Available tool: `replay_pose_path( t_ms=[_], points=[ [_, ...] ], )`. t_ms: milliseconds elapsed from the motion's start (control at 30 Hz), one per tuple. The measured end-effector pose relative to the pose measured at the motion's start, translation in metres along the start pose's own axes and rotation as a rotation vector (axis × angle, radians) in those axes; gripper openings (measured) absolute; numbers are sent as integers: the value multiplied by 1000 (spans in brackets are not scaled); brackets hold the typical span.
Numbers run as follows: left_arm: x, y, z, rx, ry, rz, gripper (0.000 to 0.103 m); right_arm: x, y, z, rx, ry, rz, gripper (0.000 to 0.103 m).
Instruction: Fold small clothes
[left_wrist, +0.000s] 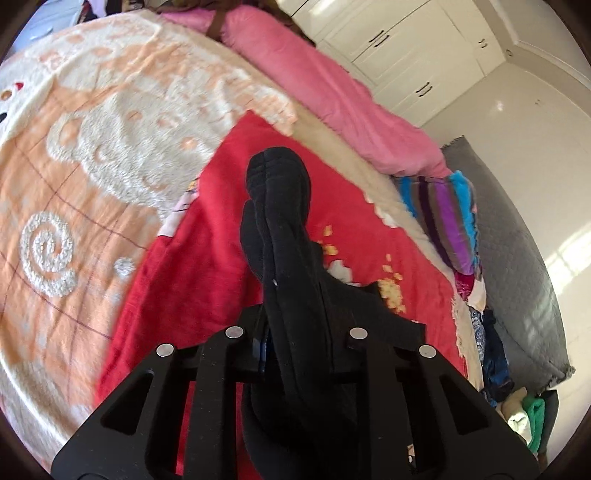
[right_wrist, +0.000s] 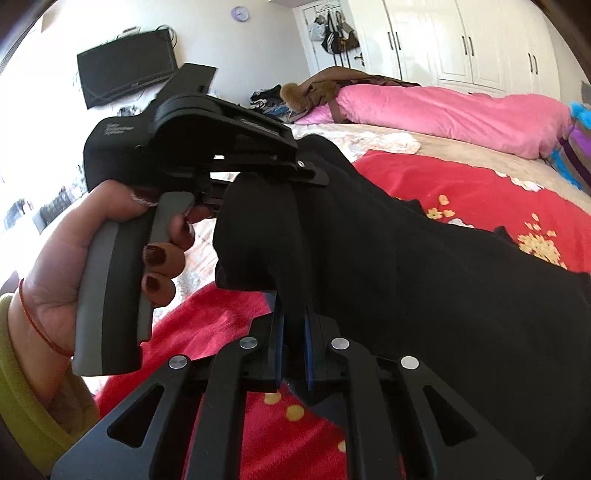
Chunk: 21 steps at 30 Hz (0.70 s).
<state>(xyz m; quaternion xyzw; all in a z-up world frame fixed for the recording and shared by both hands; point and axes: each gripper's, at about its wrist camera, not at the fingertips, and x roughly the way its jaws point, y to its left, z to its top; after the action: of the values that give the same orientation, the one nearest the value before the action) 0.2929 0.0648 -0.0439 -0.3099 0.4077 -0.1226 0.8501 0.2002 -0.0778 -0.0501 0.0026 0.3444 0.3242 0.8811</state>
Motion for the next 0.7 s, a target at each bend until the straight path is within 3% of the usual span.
replay_pose_path(
  t_ms=[200, 433, 533, 700],
  points=[
    [0, -43, -14, 27, -4, -20, 13, -31, -18, -5, 15, -6, -24, 7],
    [26, -104, -24, 39, 42, -48, 13, -83, -68, -10, 141, -37, -76, 7],
    [46, -139, -30, 93, 85, -31, 13, -103, -87, -15, 189, -44, -98, 7],
    [88, -177, -52, 158, 190, 7, 13, -125, -127, -32, 385, -3, -97, 7]
  ],
)
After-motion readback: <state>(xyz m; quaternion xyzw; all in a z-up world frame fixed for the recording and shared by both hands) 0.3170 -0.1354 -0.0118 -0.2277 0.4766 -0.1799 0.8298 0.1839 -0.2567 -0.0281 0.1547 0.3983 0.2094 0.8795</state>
